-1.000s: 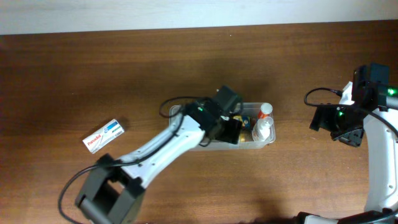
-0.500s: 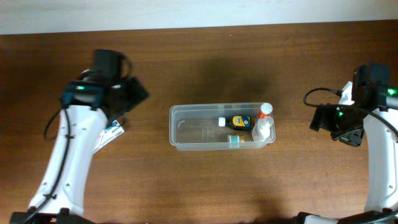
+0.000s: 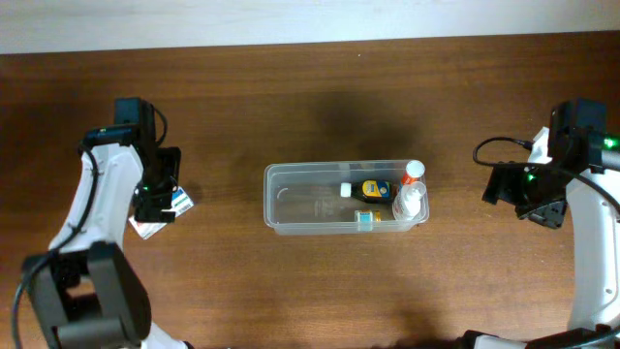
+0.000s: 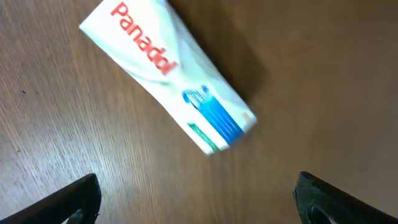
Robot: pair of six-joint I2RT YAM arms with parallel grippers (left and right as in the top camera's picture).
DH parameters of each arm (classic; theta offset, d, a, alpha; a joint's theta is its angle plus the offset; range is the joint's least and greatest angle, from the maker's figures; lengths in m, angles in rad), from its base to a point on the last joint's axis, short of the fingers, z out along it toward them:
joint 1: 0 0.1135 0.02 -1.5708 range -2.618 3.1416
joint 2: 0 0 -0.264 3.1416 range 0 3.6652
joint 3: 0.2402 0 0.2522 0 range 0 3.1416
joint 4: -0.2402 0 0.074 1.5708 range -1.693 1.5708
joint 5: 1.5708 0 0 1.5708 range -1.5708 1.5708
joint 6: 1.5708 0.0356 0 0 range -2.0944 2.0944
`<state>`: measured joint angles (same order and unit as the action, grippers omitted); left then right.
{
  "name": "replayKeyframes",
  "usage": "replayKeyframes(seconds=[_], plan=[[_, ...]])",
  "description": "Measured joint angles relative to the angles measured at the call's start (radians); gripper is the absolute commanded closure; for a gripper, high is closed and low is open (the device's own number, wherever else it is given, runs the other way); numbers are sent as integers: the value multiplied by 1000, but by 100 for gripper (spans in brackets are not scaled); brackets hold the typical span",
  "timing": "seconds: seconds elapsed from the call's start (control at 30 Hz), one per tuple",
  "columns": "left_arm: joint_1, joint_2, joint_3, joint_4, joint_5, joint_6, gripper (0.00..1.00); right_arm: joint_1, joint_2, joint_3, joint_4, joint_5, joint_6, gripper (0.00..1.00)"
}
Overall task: Pack container
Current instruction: 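Grasp the white Panadol box with the left gripper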
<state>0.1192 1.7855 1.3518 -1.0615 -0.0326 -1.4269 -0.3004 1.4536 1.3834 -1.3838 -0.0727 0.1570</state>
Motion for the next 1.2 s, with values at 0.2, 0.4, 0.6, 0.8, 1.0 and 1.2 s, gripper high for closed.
replayKeyframes(seconds=[0.2, 0.4, 0.6, 0.8, 1.0, 1.2], plan=[[41, 99, -1, 11, 24, -27, 1, 0, 0, 0, 0, 0, 0, 22], [74, 162, -2, 14, 30, -34, 1, 0, 0, 0, 0, 0, 0, 22], [96, 213, -6, 3, 30, -40, 30, 0, 0, 0, 1, 0, 0, 22], [97, 215, -6, 3, 36, 10, 49, 0, 0, 0, 1, 0, 0, 22], [97, 215, -6, -9, 46, 93, 58, 0, 0, 0, 0, 0, 0, 22], [95, 205, 24, -32, 50, 183, 62, 0, 0, 0, 1, 0, 0, 22]])
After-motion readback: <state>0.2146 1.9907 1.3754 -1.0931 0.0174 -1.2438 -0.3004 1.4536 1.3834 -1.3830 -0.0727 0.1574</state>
